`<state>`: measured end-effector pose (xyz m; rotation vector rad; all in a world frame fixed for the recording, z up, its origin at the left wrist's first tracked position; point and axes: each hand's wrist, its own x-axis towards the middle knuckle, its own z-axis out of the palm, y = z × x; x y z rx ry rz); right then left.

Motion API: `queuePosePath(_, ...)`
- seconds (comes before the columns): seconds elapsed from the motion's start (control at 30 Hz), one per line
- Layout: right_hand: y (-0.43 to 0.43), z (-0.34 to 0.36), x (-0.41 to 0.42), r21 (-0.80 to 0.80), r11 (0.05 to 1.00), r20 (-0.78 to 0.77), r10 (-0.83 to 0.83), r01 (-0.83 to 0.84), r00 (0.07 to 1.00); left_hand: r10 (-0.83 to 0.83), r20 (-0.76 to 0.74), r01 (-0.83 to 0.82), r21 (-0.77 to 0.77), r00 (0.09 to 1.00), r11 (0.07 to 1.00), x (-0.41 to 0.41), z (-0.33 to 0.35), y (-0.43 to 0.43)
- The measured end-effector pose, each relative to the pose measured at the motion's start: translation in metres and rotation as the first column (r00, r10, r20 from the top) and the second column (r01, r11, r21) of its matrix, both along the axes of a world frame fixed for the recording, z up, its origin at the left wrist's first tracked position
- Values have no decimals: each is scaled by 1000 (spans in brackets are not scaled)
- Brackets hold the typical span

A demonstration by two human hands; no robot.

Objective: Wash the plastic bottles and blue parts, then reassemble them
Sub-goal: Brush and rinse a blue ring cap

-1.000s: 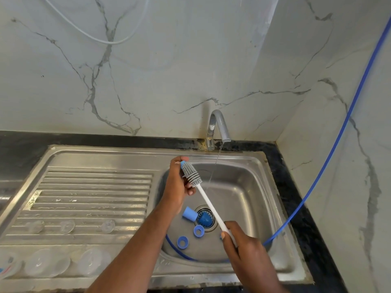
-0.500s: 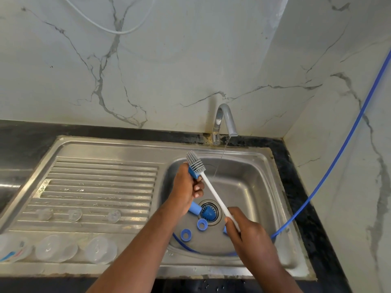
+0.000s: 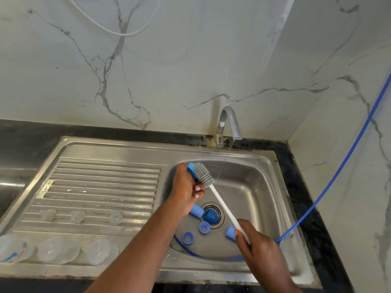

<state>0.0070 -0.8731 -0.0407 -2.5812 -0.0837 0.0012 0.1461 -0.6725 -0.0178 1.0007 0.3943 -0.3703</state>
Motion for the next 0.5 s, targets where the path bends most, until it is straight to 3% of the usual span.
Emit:
queuePosePath(0.37, -2, -1, 12, -106, 994, 78, 19, -11, 997, -88, -22, 90, 60, 996, 994, -1, 7, -3)
queuePosePath(0.5, -8, -1, 10, -137, 990, 78, -9, 20, 997, -41, -10, 41, 5, 999, 999, 2, 11, 2)
